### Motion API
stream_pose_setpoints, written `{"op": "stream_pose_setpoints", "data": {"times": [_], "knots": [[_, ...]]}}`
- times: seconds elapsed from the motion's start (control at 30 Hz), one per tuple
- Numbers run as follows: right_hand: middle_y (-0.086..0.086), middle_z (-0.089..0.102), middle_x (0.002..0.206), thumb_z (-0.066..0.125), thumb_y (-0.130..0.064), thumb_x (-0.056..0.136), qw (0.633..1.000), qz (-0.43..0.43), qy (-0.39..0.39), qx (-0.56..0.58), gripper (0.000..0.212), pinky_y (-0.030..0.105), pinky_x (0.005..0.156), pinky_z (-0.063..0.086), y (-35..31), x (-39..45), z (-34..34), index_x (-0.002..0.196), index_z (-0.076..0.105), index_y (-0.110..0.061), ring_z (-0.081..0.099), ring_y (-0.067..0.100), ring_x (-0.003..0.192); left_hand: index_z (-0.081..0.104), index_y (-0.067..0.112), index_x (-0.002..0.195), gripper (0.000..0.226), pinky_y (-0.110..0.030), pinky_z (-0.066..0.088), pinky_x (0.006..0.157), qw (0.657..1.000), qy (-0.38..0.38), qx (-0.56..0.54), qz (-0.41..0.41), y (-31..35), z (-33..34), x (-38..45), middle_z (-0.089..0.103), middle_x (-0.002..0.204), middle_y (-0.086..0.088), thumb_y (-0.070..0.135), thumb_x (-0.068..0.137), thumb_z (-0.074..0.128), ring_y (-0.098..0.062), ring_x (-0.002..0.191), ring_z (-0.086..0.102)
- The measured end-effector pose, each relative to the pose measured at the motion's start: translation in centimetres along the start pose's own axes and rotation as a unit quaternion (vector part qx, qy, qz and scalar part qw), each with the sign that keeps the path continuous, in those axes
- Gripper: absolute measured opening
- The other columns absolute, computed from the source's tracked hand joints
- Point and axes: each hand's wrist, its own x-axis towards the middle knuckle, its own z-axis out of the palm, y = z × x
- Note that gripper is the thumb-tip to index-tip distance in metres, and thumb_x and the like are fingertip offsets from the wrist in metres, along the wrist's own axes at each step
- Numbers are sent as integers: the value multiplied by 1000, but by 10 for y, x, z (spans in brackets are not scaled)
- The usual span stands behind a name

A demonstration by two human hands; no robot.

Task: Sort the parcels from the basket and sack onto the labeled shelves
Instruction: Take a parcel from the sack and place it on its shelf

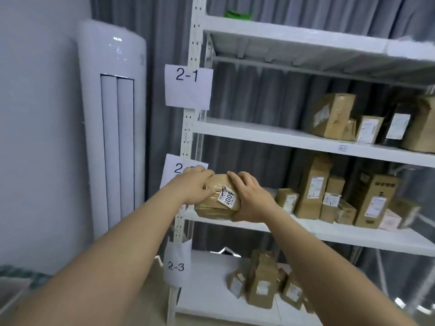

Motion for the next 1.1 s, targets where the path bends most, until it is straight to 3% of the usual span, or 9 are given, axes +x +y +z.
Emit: {"op": "stream_pose_setpoints", "data": {"times": [0.17,0.3,0.47,0.77,1.1], "knots": [[1,22,145,82,-48,63,997,34,68,-10,121,37,97,47,90,-1,-62,153,4,-23,29,22,133,22,26,151,65,-42,28,113,995,82,-40,30,82,-34,61,13,159,4,43,95,50,-25,142,21],[2,24,144,82,-49,64,993,33,111,-36,119,37,94,48,154,-3,-95,152,8,-21,33,22,130,19,28,152,70,-41,27,113,986,130,-98,47,148,-42,106,9,159,5,44,93,54,-23,144,17],[3,17,151,84,-44,67,988,42,136,-61,122,38,104,42,229,1,-125,154,1,-22,29,24,134,9,26,153,76,-41,27,113,972,155,-168,49,210,-35,163,6,156,8,41,93,54,-23,142,16],[5,16,151,84,-39,68,961,87,243,-100,121,40,96,47,354,46,-146,155,2,-23,32,28,132,5,26,153,78,-42,27,109,956,217,-177,90,263,-34,288,9,155,4,44,94,53,-25,141,18],[3,13,153,83,-38,69,958,115,240,-103,119,36,94,47,471,102,-103,155,3,-23,32,27,133,4,32,153,71,-46,25,111,945,189,-234,127,271,2,438,8,157,2,51,96,43,-28,143,19]]}}
